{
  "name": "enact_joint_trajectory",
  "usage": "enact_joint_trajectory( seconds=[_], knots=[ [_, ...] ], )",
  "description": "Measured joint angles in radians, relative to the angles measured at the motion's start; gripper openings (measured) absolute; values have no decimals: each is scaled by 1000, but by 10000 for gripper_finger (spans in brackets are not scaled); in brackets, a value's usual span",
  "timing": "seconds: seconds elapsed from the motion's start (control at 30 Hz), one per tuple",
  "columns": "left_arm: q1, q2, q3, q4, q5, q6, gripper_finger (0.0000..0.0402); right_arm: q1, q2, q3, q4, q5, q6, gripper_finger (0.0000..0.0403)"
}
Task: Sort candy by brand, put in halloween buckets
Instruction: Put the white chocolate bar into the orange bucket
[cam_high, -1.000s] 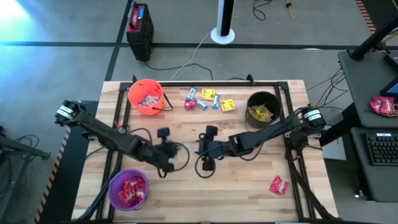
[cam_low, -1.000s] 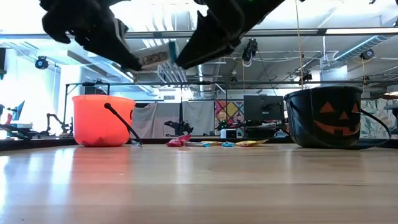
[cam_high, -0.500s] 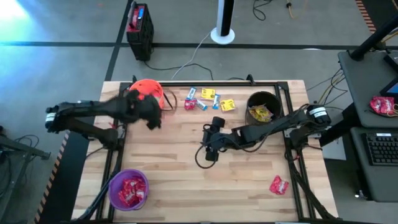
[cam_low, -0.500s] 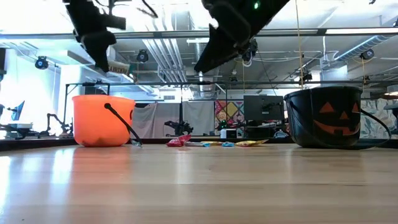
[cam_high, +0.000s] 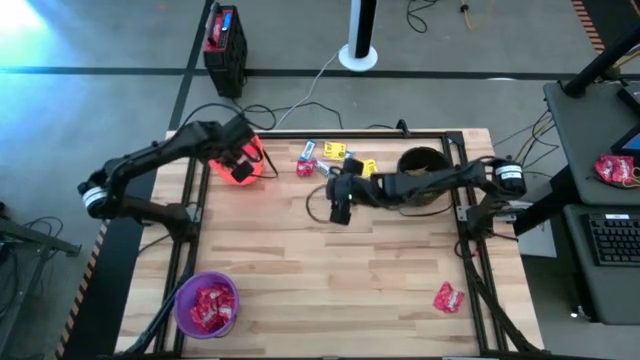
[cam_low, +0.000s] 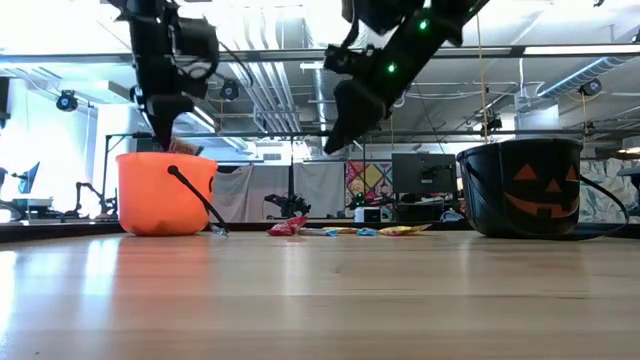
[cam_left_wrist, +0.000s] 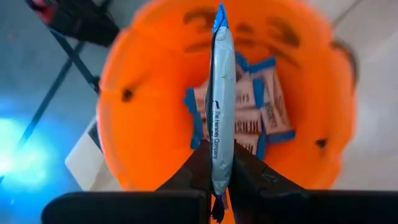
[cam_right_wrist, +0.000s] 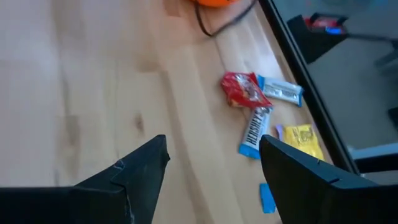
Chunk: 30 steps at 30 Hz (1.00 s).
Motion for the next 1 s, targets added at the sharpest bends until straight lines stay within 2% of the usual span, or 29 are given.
enact_joint_trajectory(
  seconds=[0.2,0.7,1.0],
  knots=[
    [12,54,-8,-28,7,37,9,-65,0,-9,-4,-143,25,245],
    [58,70,-17,-21,-2,119,9,-66,1,-42,-6,-146,77,244],
    [64,64,-20,-22,-2,125,14,-85,1,-42,-1,-145,-2,244]
  ],
)
